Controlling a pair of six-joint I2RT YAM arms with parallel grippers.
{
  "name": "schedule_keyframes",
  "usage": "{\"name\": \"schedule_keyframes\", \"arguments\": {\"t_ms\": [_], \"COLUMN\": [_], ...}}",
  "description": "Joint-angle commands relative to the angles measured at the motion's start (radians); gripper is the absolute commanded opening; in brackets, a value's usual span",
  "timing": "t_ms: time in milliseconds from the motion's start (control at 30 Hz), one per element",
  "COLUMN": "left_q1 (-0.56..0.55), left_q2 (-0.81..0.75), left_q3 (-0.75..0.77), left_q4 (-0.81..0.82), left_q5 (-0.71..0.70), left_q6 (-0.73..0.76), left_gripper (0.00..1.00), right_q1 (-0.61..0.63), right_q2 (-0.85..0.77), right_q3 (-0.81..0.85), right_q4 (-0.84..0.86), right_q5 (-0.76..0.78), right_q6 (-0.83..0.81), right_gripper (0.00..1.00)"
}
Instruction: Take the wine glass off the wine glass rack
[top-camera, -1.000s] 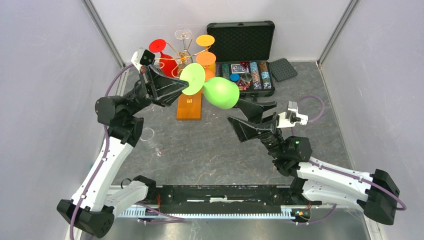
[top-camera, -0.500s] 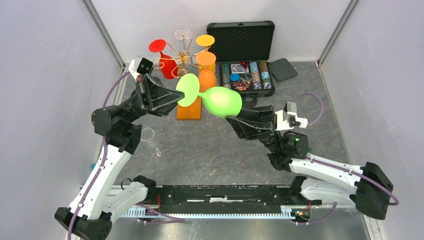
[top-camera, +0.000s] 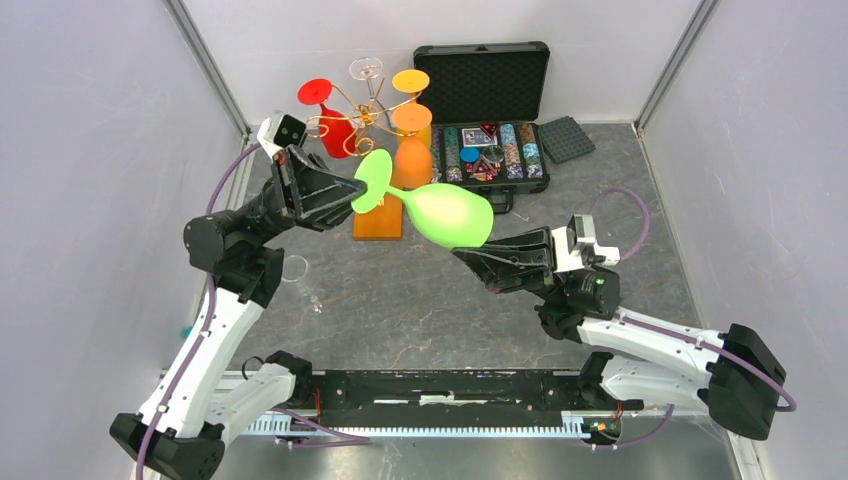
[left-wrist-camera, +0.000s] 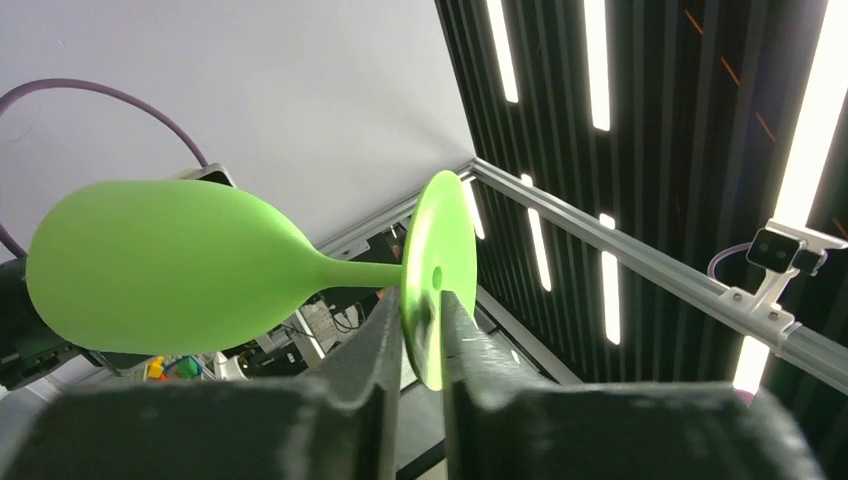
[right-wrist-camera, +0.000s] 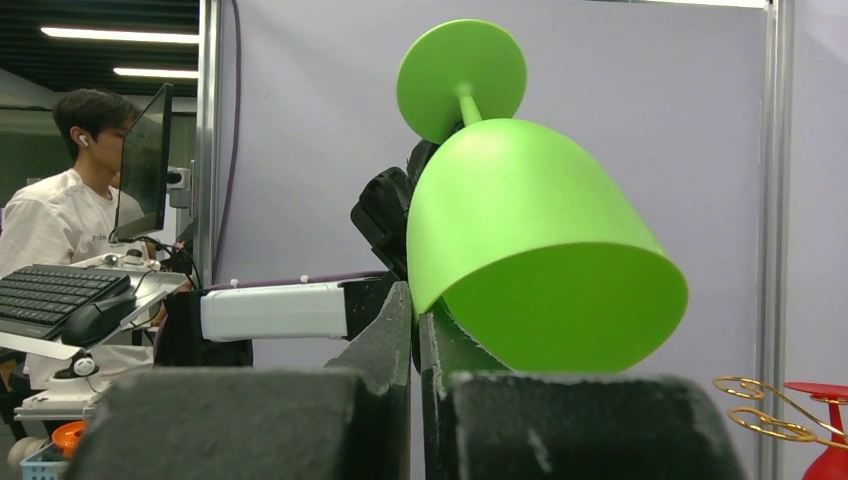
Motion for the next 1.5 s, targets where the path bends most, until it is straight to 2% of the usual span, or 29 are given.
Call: {"name": "schedule_keyframes", "arguments": {"t_ms": [0, 133, 167, 233, 333, 433, 567, 600, 700, 767, 900, 1067, 1167, 1467], "left_q1": [-0.002, -0.001, 0.000, -0.001, -0.001, -0.001, 0.000, 0.000, -0.001, -0.001, 0.000, -0.001, 0.000, 0.008], "left_q2": [-0.004, -0.027, -0.030, -0.034, -0.040, -0.030, 0.009, 0.020, 0.031, 0.031, 0.027, 0.038, 0.059, 0.180], "left_q3": [0.009, 0.061, 0.089, 0.145, 0.199, 0.241, 0.385, 0.435, 0.586, 0.638, 0.645, 0.611, 0.580, 0.579], "left_q4": [0.016, -0.126, -0.184, -0.308, -0.485, -0.630, -0.947, -1.043, -1.280, -1.370, -1.443, -1.522, -1.543, -1.489], "left_q5": [0.005, 0.007, 0.012, 0.025, 0.021, 0.017, 0.029, 0.021, -0.145, -0.271, -0.446, -0.685, -0.812, -1.023], "left_q6": [0.046, 0.203, 0.254, 0.393, 0.564, 0.751, 1.094, 1.181, 1.428, 1.524, 1.612, 1.647, 1.650, 1.636], "left_gripper": [0.35, 0.72, 0.79, 0.87, 0.92, 0.95, 0.97, 0.97, 1.00, 1.00, 1.00, 1.00, 1.00, 1.00], "right_q1": [-0.009, -0.010, -0.010, -0.010, -0.010, -0.010, -0.009, -0.009, -0.009, -0.009, -0.009, 0.004, 0.050, 0.225], "right_q2": [-0.003, -0.040, -0.056, -0.091, -0.161, -0.216, -0.225, -0.228, -0.227, -0.201, -0.128, -0.006, 0.061, 0.359], "right_q3": [0.011, -0.022, -0.029, -0.046, -0.046, 0.029, 0.241, 0.270, 0.343, 0.409, 0.502, 0.617, 0.651, 0.843], "right_q4": [0.089, 0.059, 0.042, -0.004, -0.167, -0.475, -1.033, -1.119, -1.349, -1.507, -1.724, -1.970, -2.047, -2.229], "right_q5": [-0.004, 0.062, 0.083, 0.121, 0.217, 0.275, 0.144, 0.135, 0.154, 0.167, 0.162, 0.168, 0.198, 0.324], "right_q6": [-0.025, -0.039, -0.045, -0.065, -0.097, -0.157, -0.331, -0.359, -0.415, -0.429, -0.450, -0.460, -0.474, -0.511], "right_gripper": [0.00, 0.00, 0.00, 0.00, 0.00, 0.00, 0.00, 0.00, 0.00, 0.00, 0.00, 0.00, 0.00, 0.00]}}
